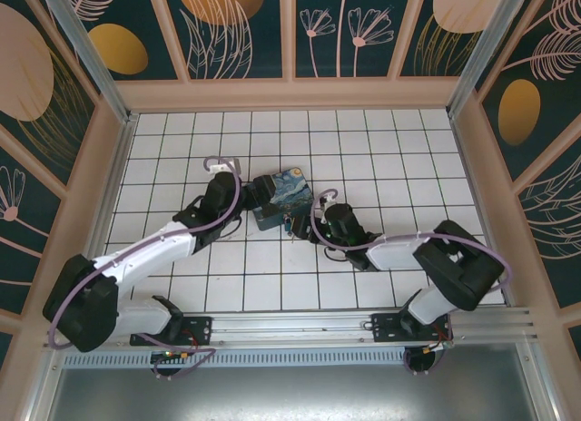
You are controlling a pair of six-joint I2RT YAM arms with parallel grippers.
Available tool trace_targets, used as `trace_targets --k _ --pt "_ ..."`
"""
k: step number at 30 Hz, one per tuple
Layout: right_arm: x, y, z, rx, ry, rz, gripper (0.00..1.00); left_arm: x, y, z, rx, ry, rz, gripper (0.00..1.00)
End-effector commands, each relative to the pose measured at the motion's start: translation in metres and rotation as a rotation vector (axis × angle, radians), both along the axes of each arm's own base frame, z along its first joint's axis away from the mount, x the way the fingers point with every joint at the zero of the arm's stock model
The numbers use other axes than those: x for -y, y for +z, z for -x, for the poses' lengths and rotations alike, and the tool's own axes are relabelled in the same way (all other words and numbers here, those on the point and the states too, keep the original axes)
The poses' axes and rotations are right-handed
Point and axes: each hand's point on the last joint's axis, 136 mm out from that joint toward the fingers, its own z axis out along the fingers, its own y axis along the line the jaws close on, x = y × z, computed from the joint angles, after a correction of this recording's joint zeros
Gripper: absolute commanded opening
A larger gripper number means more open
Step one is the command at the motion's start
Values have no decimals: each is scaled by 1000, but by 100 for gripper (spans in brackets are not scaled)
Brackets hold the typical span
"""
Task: Unlock the padlock with the key
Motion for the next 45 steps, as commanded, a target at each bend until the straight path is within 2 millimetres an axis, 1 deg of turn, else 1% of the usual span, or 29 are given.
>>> trace_targets --k 1,3,9,11,15,16,22,25,30,34,35,36,37,38,41,45 --pt "-18 4 -4 46 75 -8 57 -5 -6 -6 -29 -24 -119 99" --pt "-23 -3 -6 35 89 2 56 -3 -7 -7 -30 -36 -115 99" --pt "-39 -15 -8 24 124 16 55 -3 -14 -7 -45 -35 -93 98" --pt "-42 -20 -9 13 126 25 54 -3 -17 -7 -53 -39 -85 99" --pt "-42 -28 -8 -3 125 25 48 -1 -19 -7 -59 -48 -74 99" --pt "-42 -29 -7 -8 124 24 45 -1 -19 -7 -59 -50 -70 98" --pt "-30 -35 2 -22 107 36 14 4 -21 -7 -71 -70 -56 99" --pt "-23 -36 5 -25 101 52 0 6 -22 -7 -75 -75 -52 99" --pt "-19 -38 7 -31 109 73 0 7 -27 -7 -90 -87 -67 98" --pt "-18 -36 9 -27 125 74 0 4 -37 -5 -112 -92 -101 99" --pt "-18 -35 10 -27 130 76 11 3 -39 -4 -115 -90 -107 99" --pt "-16 -34 11 -24 131 75 26 2 -41 -3 -117 -90 -113 98" --pt "-14 -32 12 -20 129 71 32 1 -42 -2 -119 -89 -117 98" --pt "-11 -30 13 -16 119 68 33 1 -42 -2 -119 -89 -117 99" --pt "2 -20 13 -2 89 36 34 -1 -41 0 -115 -89 -119 98" --pt "22 -5 13 30 25 -11 34 -2 -38 2 -108 -90 -110 98"
